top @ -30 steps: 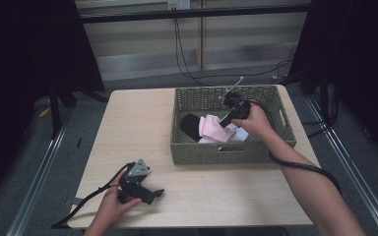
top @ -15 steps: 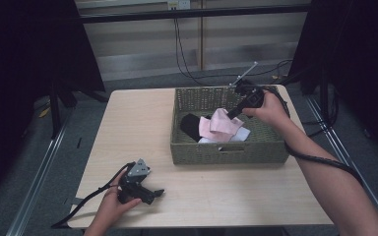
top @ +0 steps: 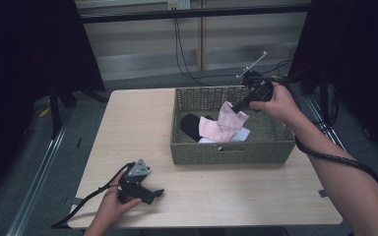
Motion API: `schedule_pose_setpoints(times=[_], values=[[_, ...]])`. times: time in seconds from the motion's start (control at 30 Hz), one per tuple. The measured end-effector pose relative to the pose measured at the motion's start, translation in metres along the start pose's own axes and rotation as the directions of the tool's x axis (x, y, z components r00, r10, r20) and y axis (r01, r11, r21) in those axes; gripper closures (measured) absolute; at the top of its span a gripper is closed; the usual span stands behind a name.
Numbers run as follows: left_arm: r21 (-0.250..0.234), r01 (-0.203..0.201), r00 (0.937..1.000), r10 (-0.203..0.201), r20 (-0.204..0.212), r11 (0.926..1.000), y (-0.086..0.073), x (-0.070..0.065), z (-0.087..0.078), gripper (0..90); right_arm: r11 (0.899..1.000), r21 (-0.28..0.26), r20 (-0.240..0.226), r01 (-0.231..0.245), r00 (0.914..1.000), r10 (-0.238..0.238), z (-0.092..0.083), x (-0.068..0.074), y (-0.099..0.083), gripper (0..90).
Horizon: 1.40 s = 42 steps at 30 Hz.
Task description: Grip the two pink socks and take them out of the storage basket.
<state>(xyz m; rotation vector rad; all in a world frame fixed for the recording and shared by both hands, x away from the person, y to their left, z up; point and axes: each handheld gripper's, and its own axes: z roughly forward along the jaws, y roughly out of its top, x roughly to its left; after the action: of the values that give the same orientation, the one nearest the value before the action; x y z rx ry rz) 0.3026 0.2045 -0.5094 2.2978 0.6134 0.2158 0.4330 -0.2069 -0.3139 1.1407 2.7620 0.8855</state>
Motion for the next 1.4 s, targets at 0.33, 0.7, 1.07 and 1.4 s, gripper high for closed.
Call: schedule_pose_setpoints(times=[0.33, 0.7, 1.07, 1.4], values=[[0.0, 0.0, 1.0, 0.0, 0.0, 1.0, 0.0, 0.0, 0.0, 0.0, 0.999, -0.017, -0.025, 0.039, 0.9989, -0.039, -0.016, 0.012, -0.004, 87.6], [0.0, 0.0, 1.0, 0.0, 0.0, 1.0, 0.0, 0.0, 0.0, 0.0, 0.995, -0.033, -0.039, 0.091, 0.995, -0.092, -0.035, 0.029, -0.011, 87.5], [0.0, 0.0, 1.0, 0.0, 0.0, 1.0, 0.0, 0.0, 0.0, 0.0, 0.983, -0.056, -0.072, 0.172, 0.9817, -0.176, -0.053, 0.054, -0.018, 87.4], [-0.003, 0.0, 1.0, 0.0, -0.002, 1.0, 0.0, 0.0, 0.0, 0.0, 0.965, -0.082, -0.122, 0.249, 0.9585, -0.258, -0.056, 0.083, -0.025, 87.4]])
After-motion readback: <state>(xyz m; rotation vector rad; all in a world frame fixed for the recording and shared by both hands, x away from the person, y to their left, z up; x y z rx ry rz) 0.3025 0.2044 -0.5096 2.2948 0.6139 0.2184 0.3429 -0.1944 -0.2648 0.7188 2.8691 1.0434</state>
